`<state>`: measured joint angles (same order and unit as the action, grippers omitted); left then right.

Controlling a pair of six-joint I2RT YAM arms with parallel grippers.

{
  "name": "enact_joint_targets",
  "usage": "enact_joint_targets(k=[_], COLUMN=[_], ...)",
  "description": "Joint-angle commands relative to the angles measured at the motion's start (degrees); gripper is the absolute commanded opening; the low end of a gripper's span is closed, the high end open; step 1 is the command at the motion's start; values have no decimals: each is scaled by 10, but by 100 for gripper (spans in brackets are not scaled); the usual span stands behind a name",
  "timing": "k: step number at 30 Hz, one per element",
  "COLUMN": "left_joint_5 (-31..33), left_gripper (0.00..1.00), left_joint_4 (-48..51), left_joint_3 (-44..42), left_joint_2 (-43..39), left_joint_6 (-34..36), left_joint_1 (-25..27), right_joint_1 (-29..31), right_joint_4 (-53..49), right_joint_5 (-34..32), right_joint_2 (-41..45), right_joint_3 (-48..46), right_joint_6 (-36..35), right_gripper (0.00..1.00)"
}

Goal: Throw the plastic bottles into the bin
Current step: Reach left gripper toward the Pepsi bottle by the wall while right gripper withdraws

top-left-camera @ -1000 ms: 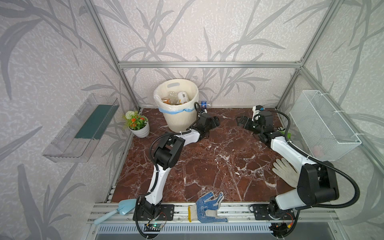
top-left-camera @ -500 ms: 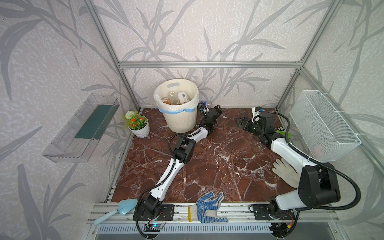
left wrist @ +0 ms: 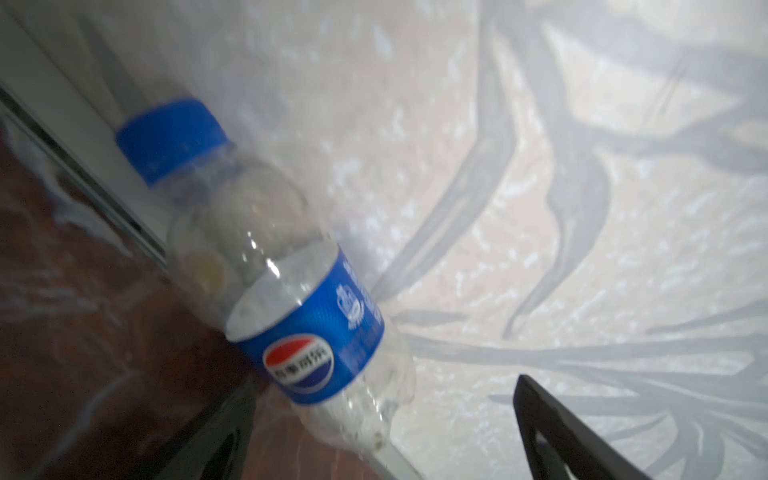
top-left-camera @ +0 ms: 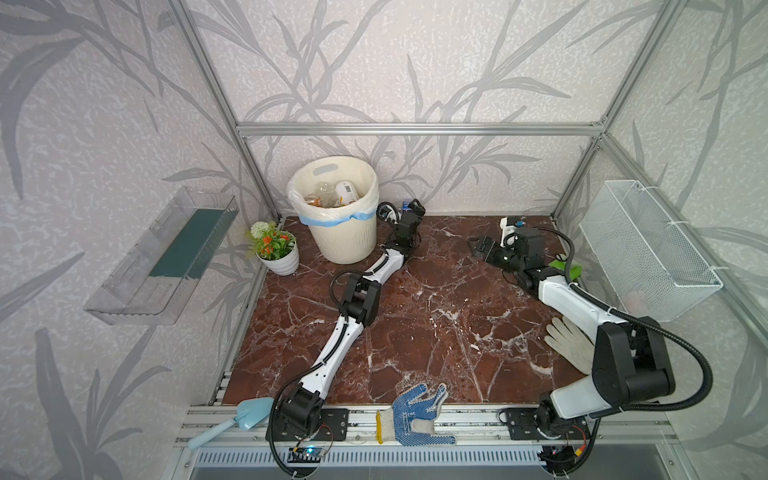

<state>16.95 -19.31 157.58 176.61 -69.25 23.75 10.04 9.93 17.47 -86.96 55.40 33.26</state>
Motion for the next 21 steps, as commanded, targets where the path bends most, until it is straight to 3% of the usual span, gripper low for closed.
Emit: enact_joint_targets(k=[1, 14, 17, 21], left_joint_5=[5, -27, -28, -31], left_gripper=[96, 96, 97, 97], left_joint_4=[35, 76, 130, 119], left_joint_3=[29, 30, 21, -17], left_joint_2=[49, 56, 30, 6], left_joint_6=[-52, -126, -126, -176], left_joint_1=[-24, -52, -51, -56], right_joint_1=[-3, 15, 25, 33], right_joint_4=[36, 120, 126, 148], right_joint_5=[13, 31, 27, 29], right_joint_2=[-8, -54, -60, -71], right_joint_3=[-9, -22, -20, -28], right_joint_6=[16, 73, 77, 90], right_gripper=[96, 92, 92, 91])
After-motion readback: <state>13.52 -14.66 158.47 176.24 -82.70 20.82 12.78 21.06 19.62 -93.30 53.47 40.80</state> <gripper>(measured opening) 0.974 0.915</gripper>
